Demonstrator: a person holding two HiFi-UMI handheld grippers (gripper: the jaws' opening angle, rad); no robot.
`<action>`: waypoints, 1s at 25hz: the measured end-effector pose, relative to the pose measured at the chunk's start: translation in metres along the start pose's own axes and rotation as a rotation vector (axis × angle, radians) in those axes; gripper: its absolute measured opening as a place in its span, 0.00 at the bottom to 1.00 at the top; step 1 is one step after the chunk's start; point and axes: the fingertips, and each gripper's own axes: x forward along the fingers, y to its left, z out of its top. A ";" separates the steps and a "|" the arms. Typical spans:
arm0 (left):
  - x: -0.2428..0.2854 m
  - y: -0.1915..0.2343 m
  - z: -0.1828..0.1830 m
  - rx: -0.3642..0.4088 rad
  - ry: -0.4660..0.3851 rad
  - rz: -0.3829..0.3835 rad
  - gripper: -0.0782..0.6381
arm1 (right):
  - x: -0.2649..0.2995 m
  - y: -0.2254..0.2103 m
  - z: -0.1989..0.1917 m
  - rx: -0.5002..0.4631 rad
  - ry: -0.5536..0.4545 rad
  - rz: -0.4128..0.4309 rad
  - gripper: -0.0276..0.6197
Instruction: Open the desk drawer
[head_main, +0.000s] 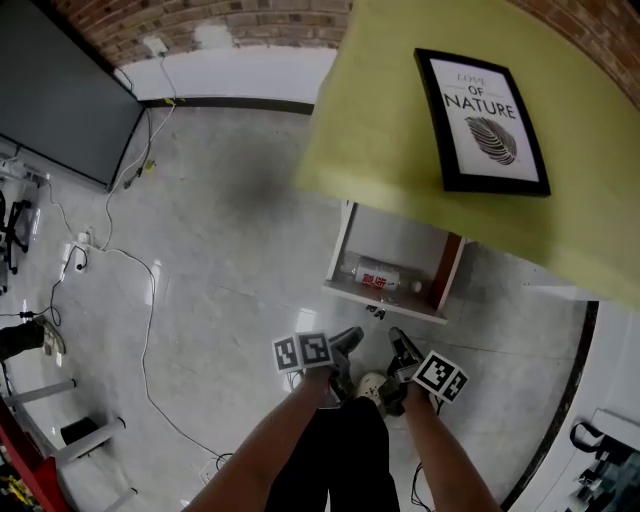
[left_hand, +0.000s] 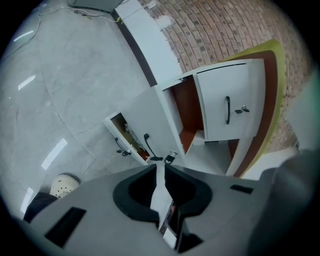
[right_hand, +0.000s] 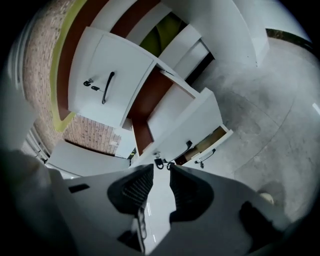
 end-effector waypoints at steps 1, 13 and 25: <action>-0.007 -0.009 -0.003 0.022 0.005 -0.006 0.19 | -0.006 0.008 -0.001 -0.014 0.010 0.009 0.21; -0.065 -0.142 -0.030 0.252 0.006 -0.118 0.12 | -0.076 0.120 0.009 -0.162 -0.043 0.094 0.06; -0.119 -0.207 -0.040 0.669 -0.077 -0.058 0.12 | -0.149 0.168 0.026 -0.375 -0.185 0.017 0.06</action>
